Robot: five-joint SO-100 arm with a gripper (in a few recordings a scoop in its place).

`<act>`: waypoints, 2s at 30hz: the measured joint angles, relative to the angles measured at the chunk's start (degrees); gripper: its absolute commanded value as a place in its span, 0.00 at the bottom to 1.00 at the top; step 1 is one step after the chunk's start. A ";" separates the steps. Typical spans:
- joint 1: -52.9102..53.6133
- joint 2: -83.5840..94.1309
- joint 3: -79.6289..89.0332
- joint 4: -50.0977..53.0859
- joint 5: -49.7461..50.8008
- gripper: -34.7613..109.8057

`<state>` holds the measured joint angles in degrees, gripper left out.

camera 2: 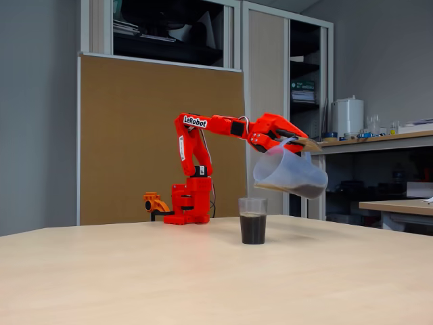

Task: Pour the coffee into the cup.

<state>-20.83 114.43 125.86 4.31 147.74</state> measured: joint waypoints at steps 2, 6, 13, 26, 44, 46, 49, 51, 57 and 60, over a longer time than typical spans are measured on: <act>0.09 -0.26 -0.97 1.14 -0.88 0.24; -0.70 -0.97 -3.16 2.37 -3.52 0.24; -2.20 -4.66 -7.29 6.86 -12.13 0.24; -6.94 -18.63 -21.09 11.43 -30.15 0.24; -16.35 -33.05 -34.63 18.46 -63.02 0.24; -16.61 -34.01 -34.63 18.46 -67.76 0.24; -17.40 -34.37 -34.63 19.42 -73.83 0.24; -17.93 -35.16 -34.89 19.51 -77.43 0.24; -17.84 -37.09 -35.33 18.46 -83.41 0.24; -17.93 -39.29 -36.39 17.14 -84.90 0.24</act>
<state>-38.76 75.15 89.47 21.45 62.84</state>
